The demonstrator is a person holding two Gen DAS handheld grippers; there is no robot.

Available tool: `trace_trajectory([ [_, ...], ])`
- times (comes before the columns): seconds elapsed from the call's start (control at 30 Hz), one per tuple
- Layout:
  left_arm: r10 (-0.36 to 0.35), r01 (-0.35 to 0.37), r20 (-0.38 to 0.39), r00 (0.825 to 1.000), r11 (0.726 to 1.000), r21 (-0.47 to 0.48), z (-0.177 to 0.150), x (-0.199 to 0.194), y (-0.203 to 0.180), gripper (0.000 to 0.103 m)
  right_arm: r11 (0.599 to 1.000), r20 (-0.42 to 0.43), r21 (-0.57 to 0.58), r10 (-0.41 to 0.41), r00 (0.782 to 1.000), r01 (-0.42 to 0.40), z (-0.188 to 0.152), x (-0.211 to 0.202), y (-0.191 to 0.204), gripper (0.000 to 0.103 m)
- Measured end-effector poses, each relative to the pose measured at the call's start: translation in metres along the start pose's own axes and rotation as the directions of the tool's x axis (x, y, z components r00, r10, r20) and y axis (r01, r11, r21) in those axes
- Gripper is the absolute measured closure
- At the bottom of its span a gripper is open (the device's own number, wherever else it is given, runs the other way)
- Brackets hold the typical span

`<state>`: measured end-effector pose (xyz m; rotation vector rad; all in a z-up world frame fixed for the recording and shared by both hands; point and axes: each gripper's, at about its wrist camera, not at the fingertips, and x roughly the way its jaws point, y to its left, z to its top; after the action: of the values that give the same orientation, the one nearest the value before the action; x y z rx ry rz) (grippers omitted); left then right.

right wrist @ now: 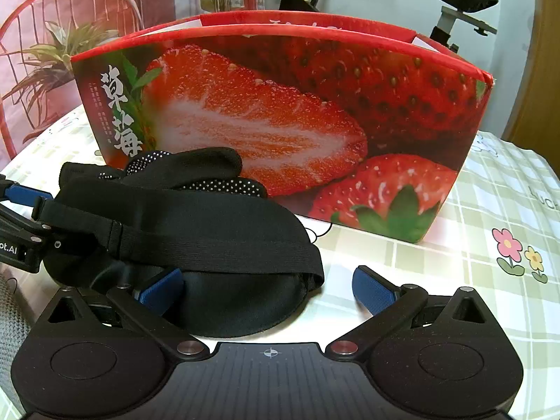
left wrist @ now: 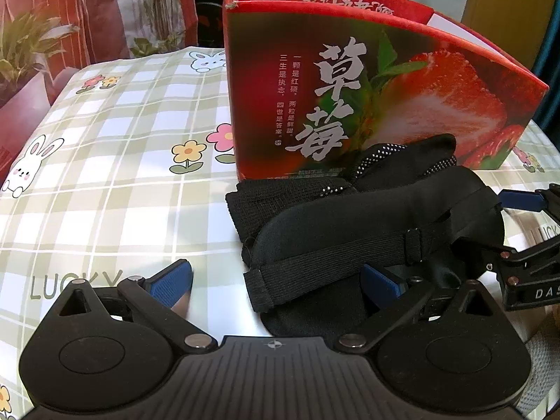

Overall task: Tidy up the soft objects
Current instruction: 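Move both tools down to the black eye mask beside the box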

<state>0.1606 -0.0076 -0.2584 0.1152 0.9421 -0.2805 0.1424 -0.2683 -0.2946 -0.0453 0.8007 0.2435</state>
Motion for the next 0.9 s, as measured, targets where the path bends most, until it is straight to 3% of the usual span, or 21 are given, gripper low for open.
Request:
trace_trajectory([
  [0.6,0.002,-0.002,-0.051,0.999,1.000,0.009,0.009,0.004,0.000,0.000,1.000,0.004,0.000,-0.002,1.000,0.002,-0.001,0.000,0.000,0.000],
  [0.9,-0.038,0.037,-0.052,0.998,0.999,-0.023,0.011,0.003,0.008,0.000,1.000,-0.008,0.002,-0.003,1.000,0.003,0.001,0.000,0.000,0.000],
])
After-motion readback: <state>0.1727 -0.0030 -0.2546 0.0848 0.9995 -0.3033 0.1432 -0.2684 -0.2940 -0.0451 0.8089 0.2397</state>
